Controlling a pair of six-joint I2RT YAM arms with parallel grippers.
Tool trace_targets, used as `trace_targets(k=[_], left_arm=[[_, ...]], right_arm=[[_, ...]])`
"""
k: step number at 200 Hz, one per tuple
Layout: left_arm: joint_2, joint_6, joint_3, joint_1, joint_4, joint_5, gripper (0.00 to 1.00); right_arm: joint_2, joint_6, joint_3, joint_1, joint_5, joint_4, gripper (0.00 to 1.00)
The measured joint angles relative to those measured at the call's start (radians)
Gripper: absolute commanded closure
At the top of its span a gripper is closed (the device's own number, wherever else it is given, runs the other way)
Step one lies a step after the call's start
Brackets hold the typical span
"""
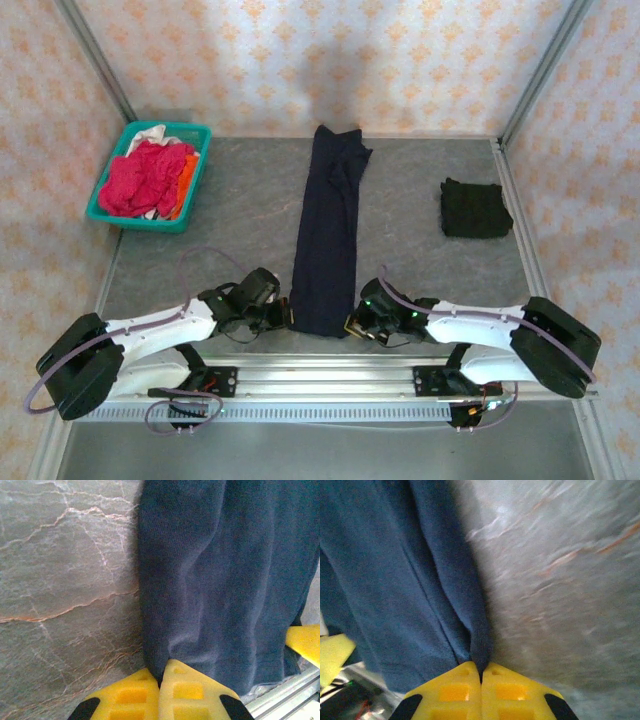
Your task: Fold and stack the t-shirts
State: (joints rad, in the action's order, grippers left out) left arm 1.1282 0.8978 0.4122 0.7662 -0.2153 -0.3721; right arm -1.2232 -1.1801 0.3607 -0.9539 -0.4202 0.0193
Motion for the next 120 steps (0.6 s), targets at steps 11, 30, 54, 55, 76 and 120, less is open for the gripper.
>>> trace_targets(k=[11,30,54,55,76,120], left_arm=[[0.0,0.002,0.0,0.0,0.0,0.005,1.0],[0.0,0.003,0.0,0.0,0.003,0.006,1.0],[-0.002,0.003,0.0,0.0,0.003,0.007,1.0],[-0.002,0.003,0.0,0.0,0.003,0.007,1.0],[-0.027,0.003,0.001,0.0,-0.001,0.013,1.0],[-0.138,0.018,0.048,0.026,-0.084,0.026,1.0]], right_arm=[[0.002,0.005,0.0,-0.002,-0.003,0.014,1.0],[0.013,0.005,0.0,-0.002,-0.003,0.021,1.0],[0.042,0.005,0.0,-0.002,-0.002,0.015,1.0],[0.043,0.005,0.0,-0.002,-0.002,0.015,1.0],[0.098,0.011,0.0,-0.002,0.008,-0.024,1.0],[0.283,0.09,0.066,-0.001,0.077,-0.301,1.0]])
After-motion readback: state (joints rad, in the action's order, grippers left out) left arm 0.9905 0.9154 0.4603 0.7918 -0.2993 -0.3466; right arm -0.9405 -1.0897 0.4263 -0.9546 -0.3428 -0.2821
